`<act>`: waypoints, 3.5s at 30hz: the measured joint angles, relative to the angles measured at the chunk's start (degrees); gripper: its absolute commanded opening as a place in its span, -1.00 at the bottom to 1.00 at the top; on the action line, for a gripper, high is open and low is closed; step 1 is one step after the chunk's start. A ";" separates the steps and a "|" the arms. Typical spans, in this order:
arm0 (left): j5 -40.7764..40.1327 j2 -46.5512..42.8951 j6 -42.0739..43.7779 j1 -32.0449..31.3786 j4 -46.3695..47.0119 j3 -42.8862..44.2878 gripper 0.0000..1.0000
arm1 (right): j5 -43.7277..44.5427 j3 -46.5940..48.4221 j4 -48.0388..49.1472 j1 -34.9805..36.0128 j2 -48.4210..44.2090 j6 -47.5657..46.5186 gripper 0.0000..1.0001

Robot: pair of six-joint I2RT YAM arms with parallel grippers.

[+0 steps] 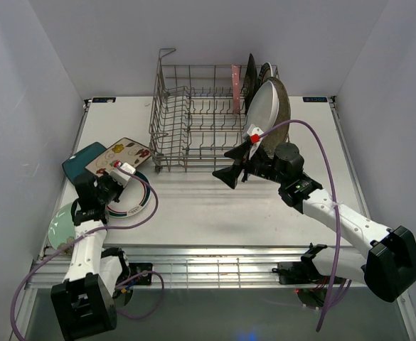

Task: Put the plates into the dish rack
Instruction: Move the plate to the center of the board, then pick up the plate at the center of the board.

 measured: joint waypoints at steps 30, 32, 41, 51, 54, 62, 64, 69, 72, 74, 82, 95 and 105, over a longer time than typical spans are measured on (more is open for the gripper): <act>0.46 -3.50 13.51 0.00 -4.02 -6.93 -0.64 | -1.33 0.00 0.04 -0.02 -0.44 0.17 0.80; 0.57 -3.58 13.73 0.00 -4.20 -6.93 -0.37 | -1.33 0.00 0.04 0.00 -0.46 0.17 0.80; 0.98 -6.36 14.47 0.00 -5.86 -6.93 0.54 | -1.55 0.00 0.11 -0.02 -0.76 0.17 0.80; 0.74 -9.16 16.24 -0.07 -8.39 -6.88 0.84 | -1.97 0.00 0.17 0.00 -0.74 0.20 0.80; -0.22 -10.08 16.35 -0.59 -8.61 -6.86 0.85 | -2.12 0.00 0.20 -0.02 -0.74 0.20 0.80; -10.29 -8.50 14.40 -10.82 -6.97 -6.82 0.87 | -2.82 0.00 0.37 -0.02 -0.76 0.37 0.80; -14.93 -7.30 13.35 -15.74 -5.53 -6.86 0.87 | -2.86 0.00 0.39 0.00 -0.76 0.52 0.80; -23.63 -6.23 11.15 -20.92 -1.01 -6.97 0.85 | -2.91 -0.26 0.42 0.00 -1.64 0.87 0.80; -28.87 -3.63 11.13 -21.81 3.78 -7.93 0.84 | -2.93 -0.52 0.42 0.00 -2.78 0.87 0.80; -31.85 -2.23 11.13 -22.14 6.14 -9.38 0.84 | -2.91 -0.59 0.44 0.00 -3.30 0.87 0.80; -36.72 0.28 11.15 -22.38 10.23 -10.51 0.84 | -2.91 -0.59 0.66 0.00 -3.41 0.87 0.80; -39.50 6.73 12.61 -22.58 21.77 -15.04 0.80 | -3.04 -0.59 0.81 0.00 -3.34 0.87 0.80; -42.45 12.41 13.03 -22.56 28.74 -15.06 0.65 | -3.10 -0.59 0.83 0.00 -3.19 0.90 0.80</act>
